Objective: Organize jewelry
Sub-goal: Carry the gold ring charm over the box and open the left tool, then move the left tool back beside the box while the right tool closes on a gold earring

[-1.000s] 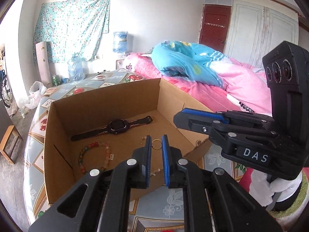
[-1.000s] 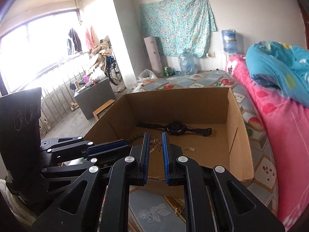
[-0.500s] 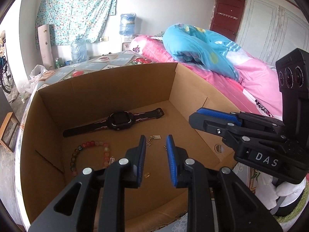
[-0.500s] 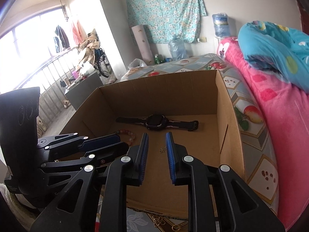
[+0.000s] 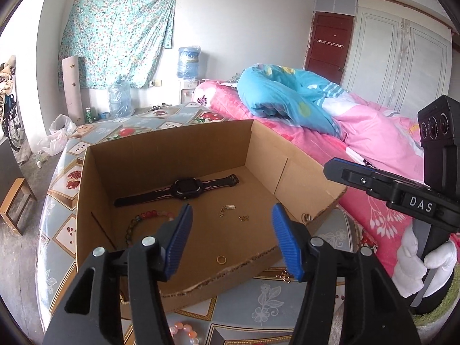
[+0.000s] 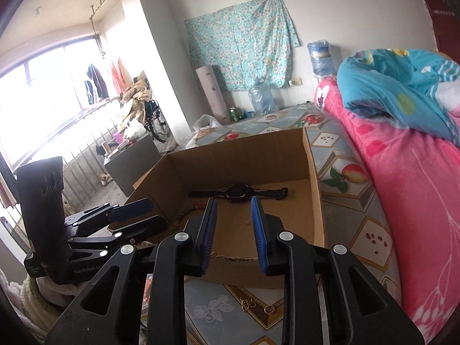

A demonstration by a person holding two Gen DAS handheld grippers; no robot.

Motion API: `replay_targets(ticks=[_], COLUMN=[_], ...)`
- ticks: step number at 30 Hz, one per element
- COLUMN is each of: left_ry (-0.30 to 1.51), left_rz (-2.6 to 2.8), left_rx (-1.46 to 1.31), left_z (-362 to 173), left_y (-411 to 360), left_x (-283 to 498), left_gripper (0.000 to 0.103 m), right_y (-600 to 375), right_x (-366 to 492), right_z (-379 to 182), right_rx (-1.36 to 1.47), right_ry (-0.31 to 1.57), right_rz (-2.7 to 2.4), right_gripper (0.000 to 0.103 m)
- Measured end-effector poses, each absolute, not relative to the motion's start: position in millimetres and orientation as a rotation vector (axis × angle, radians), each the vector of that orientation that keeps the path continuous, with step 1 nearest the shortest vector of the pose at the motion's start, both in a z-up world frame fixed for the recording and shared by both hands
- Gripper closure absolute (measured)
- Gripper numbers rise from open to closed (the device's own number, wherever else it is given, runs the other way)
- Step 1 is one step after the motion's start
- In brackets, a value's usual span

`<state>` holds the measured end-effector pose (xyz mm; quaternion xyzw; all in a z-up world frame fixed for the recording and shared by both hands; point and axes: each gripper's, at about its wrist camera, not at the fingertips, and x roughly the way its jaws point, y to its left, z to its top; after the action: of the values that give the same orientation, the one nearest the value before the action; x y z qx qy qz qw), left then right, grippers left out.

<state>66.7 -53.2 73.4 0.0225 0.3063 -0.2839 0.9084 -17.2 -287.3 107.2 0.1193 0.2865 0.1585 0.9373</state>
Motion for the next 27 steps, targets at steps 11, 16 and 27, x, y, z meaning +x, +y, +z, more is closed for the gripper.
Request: replay_targets(ticks=[11, 16, 27], left_ry=[0.650, 0.757, 0.915], left_rz=[-0.652, -0.670, -0.549], left_rx=[0.065, 0.050, 0.195], left_z=[59, 29, -28], left_y=[-28, -45, -79], left_x=[1, -9, 10], left_gripper=[0.022, 0.020, 0.019], right_y=[-296, -293, -288], right_x=[-71, -71, -53], right_z=[87, 52, 11], right_rx=[0.263, 0.294, 0.259], right_ry=[0.620, 0.726, 0.817], right_rz=[0.286, 0.258, 0.196], right_gripper=[0.075, 0.075, 0.076])
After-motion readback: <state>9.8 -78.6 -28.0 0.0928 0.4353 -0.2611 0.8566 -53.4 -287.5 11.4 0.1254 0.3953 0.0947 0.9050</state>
